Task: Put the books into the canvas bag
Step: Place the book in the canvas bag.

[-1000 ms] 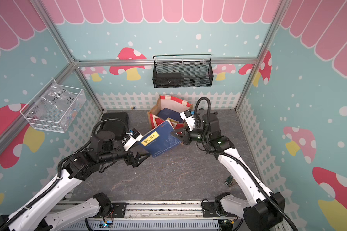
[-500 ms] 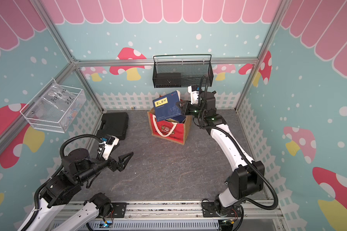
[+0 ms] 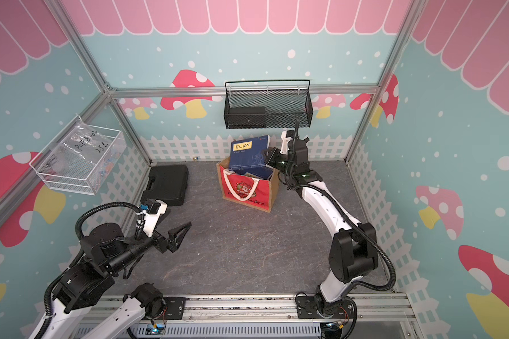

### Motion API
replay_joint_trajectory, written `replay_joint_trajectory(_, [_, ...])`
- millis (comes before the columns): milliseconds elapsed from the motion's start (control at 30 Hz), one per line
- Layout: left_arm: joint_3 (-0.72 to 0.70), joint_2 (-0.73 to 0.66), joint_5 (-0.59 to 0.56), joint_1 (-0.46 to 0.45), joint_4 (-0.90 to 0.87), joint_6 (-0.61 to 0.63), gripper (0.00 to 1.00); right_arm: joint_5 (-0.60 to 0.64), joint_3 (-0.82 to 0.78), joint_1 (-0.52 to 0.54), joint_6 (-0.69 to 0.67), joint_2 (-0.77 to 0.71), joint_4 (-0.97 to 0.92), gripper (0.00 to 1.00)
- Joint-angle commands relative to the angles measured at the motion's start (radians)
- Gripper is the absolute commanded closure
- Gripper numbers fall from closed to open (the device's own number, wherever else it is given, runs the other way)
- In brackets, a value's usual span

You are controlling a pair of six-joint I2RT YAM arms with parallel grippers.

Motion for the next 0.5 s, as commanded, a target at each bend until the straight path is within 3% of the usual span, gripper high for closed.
replay_joint_trajectory(0, [-0.015, -0.009, 0.023, 0.01, 0.02, -0.007, 0.01, 0.056, -0.013, 0.007, 0.058, -0.009, 0.103, 1.0])
replay_joint_trajectory(167, [-0.015, -0.009, 0.034, 0.021, 0.023, -0.01, 0.01, 0.156, -0.025, 0.009, 0.063, -0.016, 0.004, 1.0])
replay_joint_trajectory(467, [-0.011, 0.005, 0.06, 0.045, 0.03, -0.015, 0.01, 0.179, 0.05, 0.055, 0.082, 0.085, -0.067, 1.0])
